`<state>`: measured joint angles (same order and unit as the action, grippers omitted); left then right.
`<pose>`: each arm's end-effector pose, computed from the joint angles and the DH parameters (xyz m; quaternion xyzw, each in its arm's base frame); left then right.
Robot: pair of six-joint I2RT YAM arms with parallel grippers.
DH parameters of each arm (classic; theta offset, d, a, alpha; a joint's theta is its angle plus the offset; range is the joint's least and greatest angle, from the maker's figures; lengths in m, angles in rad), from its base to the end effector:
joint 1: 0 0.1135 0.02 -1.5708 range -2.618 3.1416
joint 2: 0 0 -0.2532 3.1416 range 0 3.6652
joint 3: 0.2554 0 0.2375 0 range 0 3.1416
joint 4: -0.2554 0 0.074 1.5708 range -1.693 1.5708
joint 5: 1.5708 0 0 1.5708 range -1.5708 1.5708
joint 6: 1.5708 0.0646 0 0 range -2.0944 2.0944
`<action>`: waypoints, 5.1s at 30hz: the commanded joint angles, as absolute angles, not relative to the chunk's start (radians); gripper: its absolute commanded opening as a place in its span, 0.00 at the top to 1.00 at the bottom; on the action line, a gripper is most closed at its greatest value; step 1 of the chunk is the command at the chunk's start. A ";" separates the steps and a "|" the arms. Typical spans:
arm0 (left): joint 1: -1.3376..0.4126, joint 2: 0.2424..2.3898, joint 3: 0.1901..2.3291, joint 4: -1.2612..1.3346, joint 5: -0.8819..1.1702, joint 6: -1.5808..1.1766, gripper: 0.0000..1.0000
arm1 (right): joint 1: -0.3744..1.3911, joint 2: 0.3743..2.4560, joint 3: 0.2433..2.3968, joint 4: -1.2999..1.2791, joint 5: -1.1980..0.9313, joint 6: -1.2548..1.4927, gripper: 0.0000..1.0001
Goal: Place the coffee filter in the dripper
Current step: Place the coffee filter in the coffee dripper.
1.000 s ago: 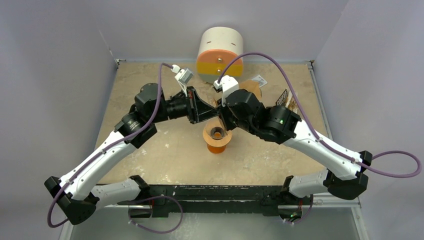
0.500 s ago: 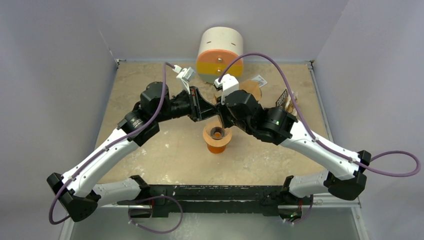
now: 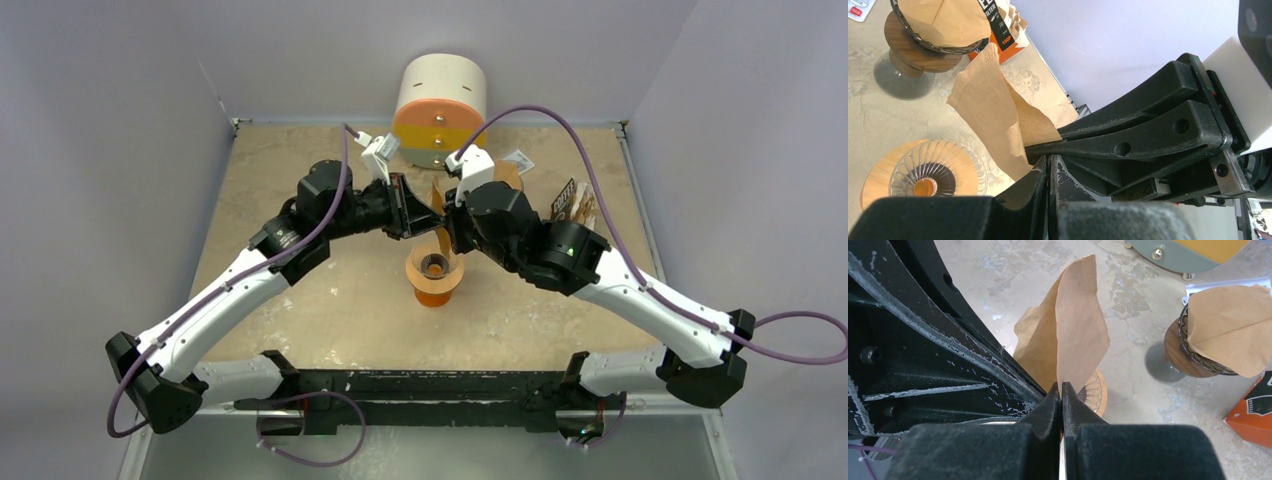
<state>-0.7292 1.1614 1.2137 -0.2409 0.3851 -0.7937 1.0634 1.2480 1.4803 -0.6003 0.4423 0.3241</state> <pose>0.1904 -0.2027 0.3926 0.0975 0.7598 -0.5384 0.3511 0.1568 0.2252 0.4173 -0.1749 0.7950 0.2139 0.5401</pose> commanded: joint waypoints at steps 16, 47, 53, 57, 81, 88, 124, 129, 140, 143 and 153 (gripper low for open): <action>-0.782 1.228 1.371 -0.560 0.064 -0.667 1.00 | 1.079 1.271 1.469 -0.588 0.465 0.539 1.00; -0.855 1.454 1.483 -0.799 0.113 -0.560 1.00 | 1.080 1.087 1.043 -0.204 0.394 0.869 1.00; -0.861 1.482 1.487 -0.789 0.105 -0.568 1.00 | 1.080 1.060 0.993 -0.148 0.399 0.887 1.00; -0.861 1.474 1.473 -0.757 0.097 -0.587 1.00 | 1.080 1.031 0.950 -0.134 0.399 0.895 1.00; -0.859 1.422 1.399 -0.710 0.101 -0.618 0.67 | 1.080 0.891 0.821 -0.066 0.405 0.955 1.00; -0.859 1.493 1.487 -0.808 0.078 -0.565 0.75 | 1.080 0.904 0.827 -0.093 0.451 1.012 1.00; -0.861 1.704 1.633 -0.930 0.089 -0.483 0.79 | 1.069 0.814 0.806 -0.211 0.595 1.089 0.60; -0.861 1.729 1.661 -0.958 0.098 -0.473 0.74 | 1.069 0.727 0.811 -0.270 0.655 1.056 0.60; -0.865 1.754 1.686 -1.001 0.118 -0.463 0.51 | 1.069 0.643 0.795 -0.325 0.728 1.015 0.60; -0.867 1.760 1.686 -1.006 0.135 -0.460 0.48 | 1.069 0.642 0.791 -0.332 0.735 1.015 0.60; -0.870 1.775 1.708 -1.033 0.127 -0.453 0.59 | 1.068 0.634 0.781 -0.338 0.729 1.025 0.60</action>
